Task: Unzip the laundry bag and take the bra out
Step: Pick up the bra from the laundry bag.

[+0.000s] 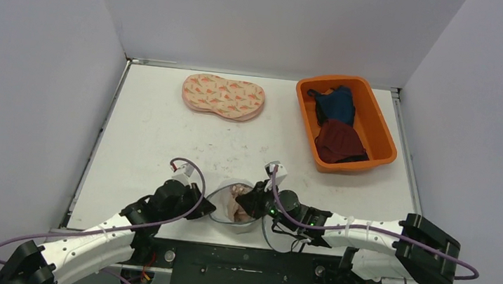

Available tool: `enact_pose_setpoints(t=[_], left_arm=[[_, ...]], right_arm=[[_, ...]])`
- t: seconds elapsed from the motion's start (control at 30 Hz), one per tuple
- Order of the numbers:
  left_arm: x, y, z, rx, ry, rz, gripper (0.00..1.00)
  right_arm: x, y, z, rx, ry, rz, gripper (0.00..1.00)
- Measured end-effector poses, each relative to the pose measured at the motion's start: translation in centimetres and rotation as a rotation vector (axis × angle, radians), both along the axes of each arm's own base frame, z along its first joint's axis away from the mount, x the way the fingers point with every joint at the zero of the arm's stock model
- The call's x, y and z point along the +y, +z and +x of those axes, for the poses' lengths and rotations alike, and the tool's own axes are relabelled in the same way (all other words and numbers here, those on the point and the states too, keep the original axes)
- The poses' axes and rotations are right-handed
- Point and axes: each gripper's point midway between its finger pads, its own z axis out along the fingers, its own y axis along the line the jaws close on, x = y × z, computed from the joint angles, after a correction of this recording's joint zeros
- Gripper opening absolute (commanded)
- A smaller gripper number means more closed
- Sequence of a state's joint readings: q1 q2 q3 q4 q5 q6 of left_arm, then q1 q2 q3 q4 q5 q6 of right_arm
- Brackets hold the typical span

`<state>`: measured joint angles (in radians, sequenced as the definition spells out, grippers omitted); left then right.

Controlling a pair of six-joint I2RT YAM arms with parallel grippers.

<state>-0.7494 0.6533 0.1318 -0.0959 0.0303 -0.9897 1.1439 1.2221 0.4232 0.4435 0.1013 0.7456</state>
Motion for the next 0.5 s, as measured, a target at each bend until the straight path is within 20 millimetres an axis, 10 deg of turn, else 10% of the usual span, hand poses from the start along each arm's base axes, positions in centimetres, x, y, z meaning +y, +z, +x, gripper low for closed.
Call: enact_pose_setpoints(t=[0.5], left_arm=[[-2.0,2.7,0.8,-0.07,-0.04,-0.052,0.0]], right_arm=[[3.8,4.3,-0.6,0.111,0.105,0.325,0.05]])
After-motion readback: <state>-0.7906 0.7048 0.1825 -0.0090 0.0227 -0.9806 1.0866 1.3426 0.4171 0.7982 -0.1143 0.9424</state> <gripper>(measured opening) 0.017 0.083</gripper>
